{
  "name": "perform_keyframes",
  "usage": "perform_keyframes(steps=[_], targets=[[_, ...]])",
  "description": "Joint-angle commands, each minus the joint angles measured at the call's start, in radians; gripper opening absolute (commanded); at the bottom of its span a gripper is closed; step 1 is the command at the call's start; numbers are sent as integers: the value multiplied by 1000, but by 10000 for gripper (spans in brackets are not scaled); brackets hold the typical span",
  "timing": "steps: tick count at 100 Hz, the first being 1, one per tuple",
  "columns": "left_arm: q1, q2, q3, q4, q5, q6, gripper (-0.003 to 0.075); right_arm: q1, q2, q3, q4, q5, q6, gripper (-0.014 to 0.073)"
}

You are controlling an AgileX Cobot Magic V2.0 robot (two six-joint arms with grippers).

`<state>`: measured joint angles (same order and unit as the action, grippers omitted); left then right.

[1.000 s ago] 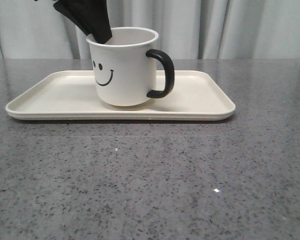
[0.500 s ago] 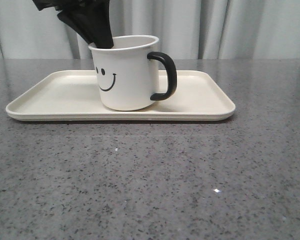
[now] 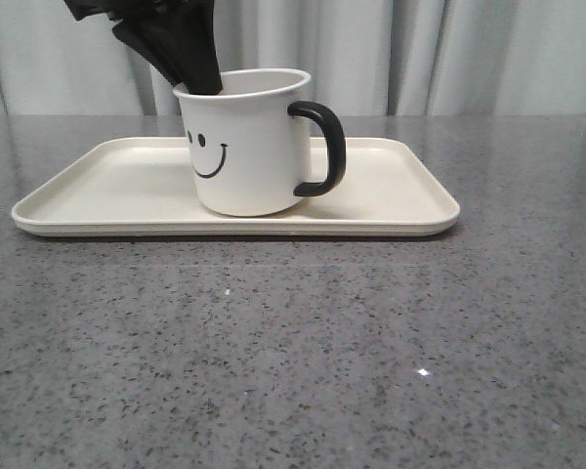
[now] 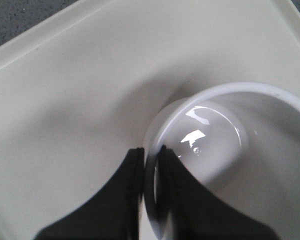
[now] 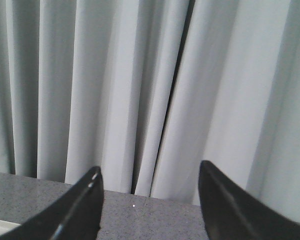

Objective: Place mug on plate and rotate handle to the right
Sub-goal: 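Lower the mug onto the tray and open the left gripper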

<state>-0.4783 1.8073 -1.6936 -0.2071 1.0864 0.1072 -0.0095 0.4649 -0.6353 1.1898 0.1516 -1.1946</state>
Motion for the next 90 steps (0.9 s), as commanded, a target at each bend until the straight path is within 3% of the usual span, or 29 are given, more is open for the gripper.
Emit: perform_keyframes(steps=[1, 35, 90], targets=[[-6, -41, -39, -14, 1, -9, -19, -5, 12, -28, 5, -27, -4, 435], [-6, -41, -121, -14, 68, -9, -18, -5, 12, -28, 5, -27, -4, 435], [-6, -41, -121, -18, 94, -9, -18, -5, 12, -28, 5, -27, -4, 435]])
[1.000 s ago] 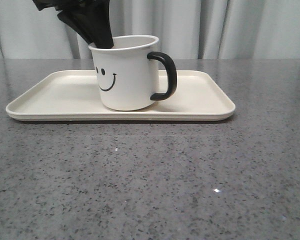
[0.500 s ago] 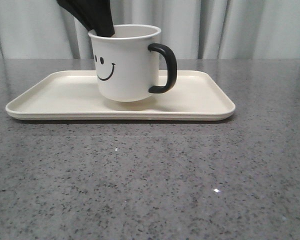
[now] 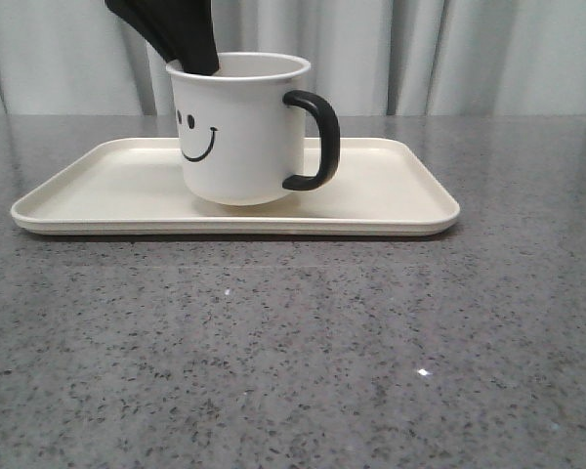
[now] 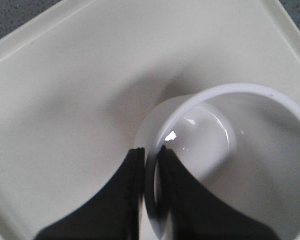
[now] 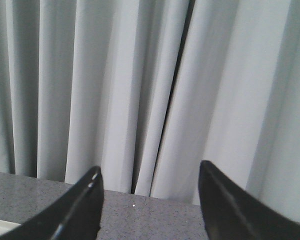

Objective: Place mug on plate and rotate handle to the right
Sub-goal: 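Lower the mug onto the tray and open the left gripper, then raise the left gripper away from the mug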

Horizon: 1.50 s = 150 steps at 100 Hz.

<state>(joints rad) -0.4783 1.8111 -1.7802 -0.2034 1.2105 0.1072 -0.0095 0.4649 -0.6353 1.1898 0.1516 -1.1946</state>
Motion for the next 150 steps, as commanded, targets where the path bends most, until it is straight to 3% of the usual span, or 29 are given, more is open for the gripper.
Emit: perform_keyframes(steps=[1, 34, 63, 77, 120, 150], targets=[[-6, -45, -34, -22, -30, -9, -18, -5, 12, -28, 5, -27, -4, 435], [-6, -45, -34, -22, -19, -9, -6, -5, 12, -28, 5, -27, -4, 435], [-6, -45, -34, -20, -4, -9, 201, -5, 12, -28, 5, -27, -4, 435], [-6, -45, -34, -20, -4, -9, 251, -5, 12, -28, 5, -27, -4, 435], [-6, -45, -37, -15, -8, -21, 254, -5, 12, -28, 5, -26, -4, 435], [-6, -45, -159, 9, 17, -41, 253, -5, 12, -28, 6, -26, -4, 435]])
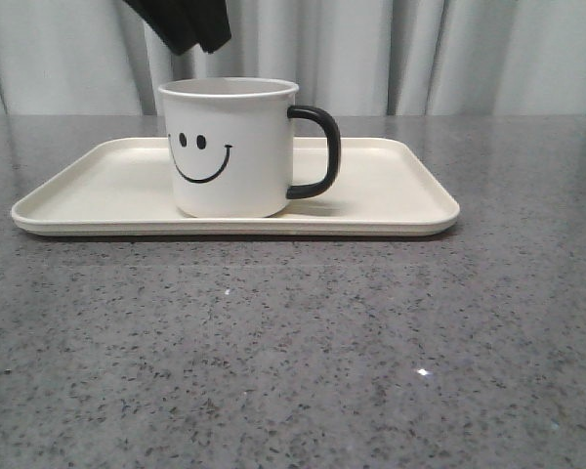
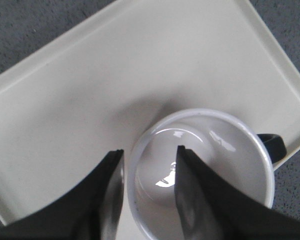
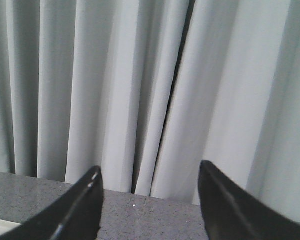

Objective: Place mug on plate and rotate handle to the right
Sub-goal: 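Raise the left gripper away from the mug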

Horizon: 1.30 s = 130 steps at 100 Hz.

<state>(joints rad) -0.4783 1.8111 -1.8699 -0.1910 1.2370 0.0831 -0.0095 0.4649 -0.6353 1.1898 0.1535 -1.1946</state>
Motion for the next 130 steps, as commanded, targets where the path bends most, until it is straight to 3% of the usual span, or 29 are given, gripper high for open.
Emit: perform_keyframes(steps=[1, 32, 64, 92, 110, 130], targets=[[-6, -45, -77, -2, -7, -19, 253, -5, 12, -28, 6, -27, -4, 435], [-6, -108, -151, 121, 27, -66, 253, -5, 12, -28, 6, -27, -4, 435], [-6, -314, -151, 324, 27, -133, 235, -5, 12, -28, 6, -27, -4, 435], [-6, -505, -124, 438, 27, -143, 119, -5, 12, -28, 6, -27, -4, 435], [-6, -630, -30, 539, 27, -191, -20, -5, 12, -28, 5, -20, -4, 435], [-6, -757, 151, 582, 27, -228, -20, -5, 12, -40, 5, 20, -48, 435]])
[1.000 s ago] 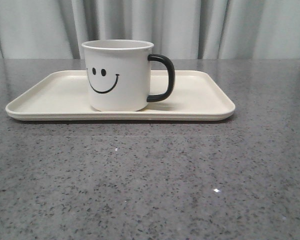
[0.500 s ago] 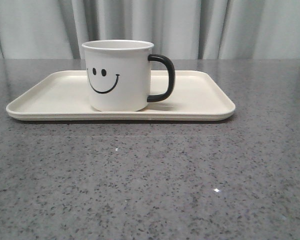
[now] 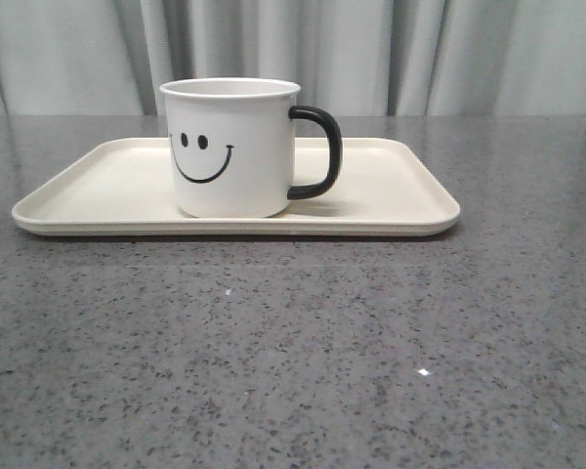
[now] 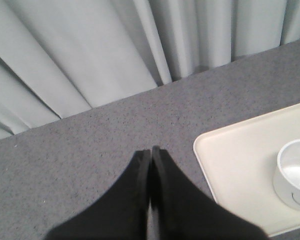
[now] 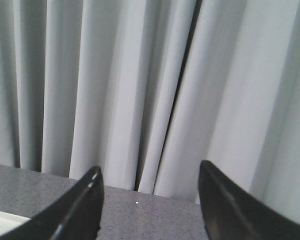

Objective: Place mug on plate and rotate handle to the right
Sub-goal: 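Raise the left gripper away from the mug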

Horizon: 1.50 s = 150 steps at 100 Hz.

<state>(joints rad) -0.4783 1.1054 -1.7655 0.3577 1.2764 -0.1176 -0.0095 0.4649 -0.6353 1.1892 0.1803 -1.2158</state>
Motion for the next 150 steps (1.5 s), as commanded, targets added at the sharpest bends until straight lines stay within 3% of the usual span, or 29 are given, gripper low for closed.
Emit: perform_keyframes(steps=[1, 34, 100, 150], targets=[[-6, -60, 53, 35, -12, -33, -20, -5, 12, -44, 5, -6, -27, 435], [-6, -228, 331, 92, -18, -126, -20, -5, 119, -230, 5, 97, -27, 435], [-6, -365, 540, 95, -18, -188, -20, 23, 646, -799, 5, 574, 0, 435], [-6, -372, 641, 95, -24, -257, -20, 212, 884, -954, 5, 588, 4, 435]])
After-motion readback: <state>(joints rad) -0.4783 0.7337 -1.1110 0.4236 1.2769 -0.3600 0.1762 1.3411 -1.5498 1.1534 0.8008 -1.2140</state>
